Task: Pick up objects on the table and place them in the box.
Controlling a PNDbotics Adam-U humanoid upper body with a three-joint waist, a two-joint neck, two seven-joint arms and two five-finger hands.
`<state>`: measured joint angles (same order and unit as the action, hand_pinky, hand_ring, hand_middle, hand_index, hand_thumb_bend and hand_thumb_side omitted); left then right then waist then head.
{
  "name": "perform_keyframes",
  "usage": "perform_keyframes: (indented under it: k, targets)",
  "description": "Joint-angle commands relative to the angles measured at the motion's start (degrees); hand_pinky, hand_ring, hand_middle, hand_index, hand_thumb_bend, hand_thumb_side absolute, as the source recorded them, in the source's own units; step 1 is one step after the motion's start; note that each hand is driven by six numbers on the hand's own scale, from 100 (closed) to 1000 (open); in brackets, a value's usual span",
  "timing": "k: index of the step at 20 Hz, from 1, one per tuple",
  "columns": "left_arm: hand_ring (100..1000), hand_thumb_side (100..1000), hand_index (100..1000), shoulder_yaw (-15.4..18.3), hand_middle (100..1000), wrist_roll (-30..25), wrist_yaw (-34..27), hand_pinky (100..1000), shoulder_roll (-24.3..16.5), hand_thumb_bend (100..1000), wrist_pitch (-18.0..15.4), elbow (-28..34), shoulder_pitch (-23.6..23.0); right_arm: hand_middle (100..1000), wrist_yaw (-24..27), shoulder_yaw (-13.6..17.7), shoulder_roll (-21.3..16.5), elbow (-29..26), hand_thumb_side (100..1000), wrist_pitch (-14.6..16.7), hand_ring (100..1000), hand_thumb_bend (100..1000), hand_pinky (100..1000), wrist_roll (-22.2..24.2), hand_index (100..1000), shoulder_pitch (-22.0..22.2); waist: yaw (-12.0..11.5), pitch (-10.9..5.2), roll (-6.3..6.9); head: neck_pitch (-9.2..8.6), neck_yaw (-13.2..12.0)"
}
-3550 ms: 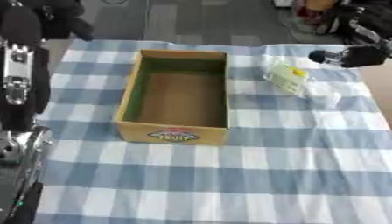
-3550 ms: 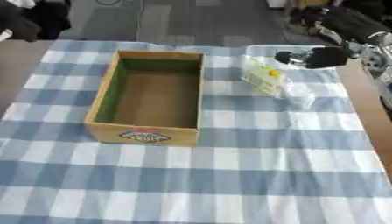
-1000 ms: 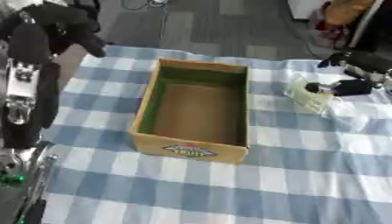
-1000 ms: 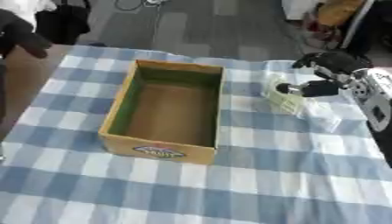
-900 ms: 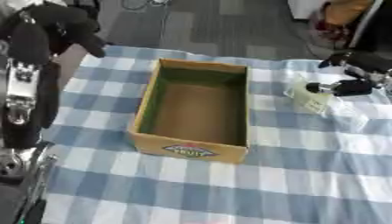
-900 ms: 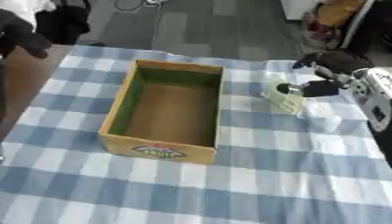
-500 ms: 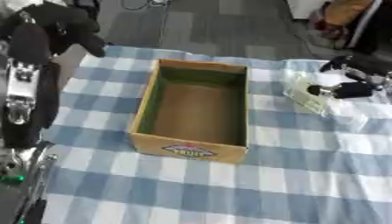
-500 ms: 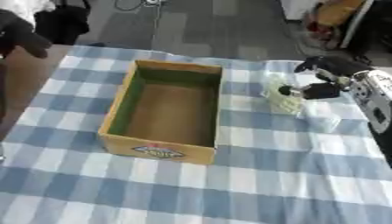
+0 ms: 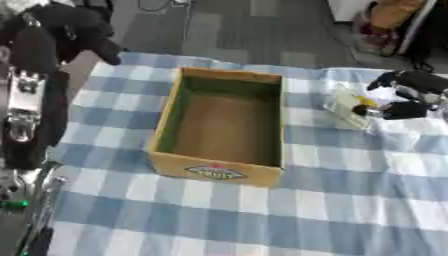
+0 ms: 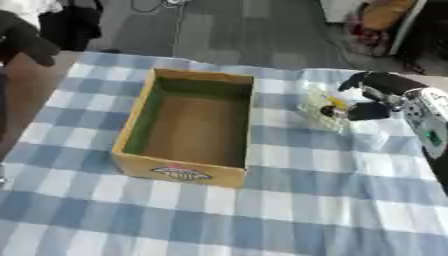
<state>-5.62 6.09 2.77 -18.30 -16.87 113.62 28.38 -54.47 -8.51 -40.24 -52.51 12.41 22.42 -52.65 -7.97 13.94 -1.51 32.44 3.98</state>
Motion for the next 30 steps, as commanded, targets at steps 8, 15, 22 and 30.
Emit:
perform_keyframes:
  k: [8,15,22,30]
  targets:
    - [435,849,714,0.05,571,-0.24,-0.17,568,-0.17,351,-0.12,0.97,1.03,833,-1.87,0.92,-0.37,1.12,1000,0.29,870,658,978,0.23,883,-0.55,-0.2,-0.81,0.01,-0.44,-0.48]
    - [435,848,713,-0.01,572,-0.28,-0.28,568,0.18,352,-0.24,0.97,1.55,833,-2.36,1.34,-0.48,1.51,1000,0.14,870,644,977,0.48,882,-0.52,-0.69,-0.5,-0.04,-0.91,-0.41]
    - [435,848,713,-0.04,572,-0.33,-0.38,569,0.47,352,-0.32,0.97,2.01,844,-3.61,1.81,-0.72,2.28,1000,-0.39,878,622,979,0.07,874,-0.37,-1.26,-0.16,-0.32,-1.25,-0.38]
    - [434,847,713,-0.08,571,-0.36,-0.44,569,0.73,351,-0.37,0.97,2.4,855,-6.21,2.3,-0.49,3.22,970,-1.13,886,550,981,-0.6,868,-0.16,-1.6,0.14,-0.44,-1.1,-0.39]
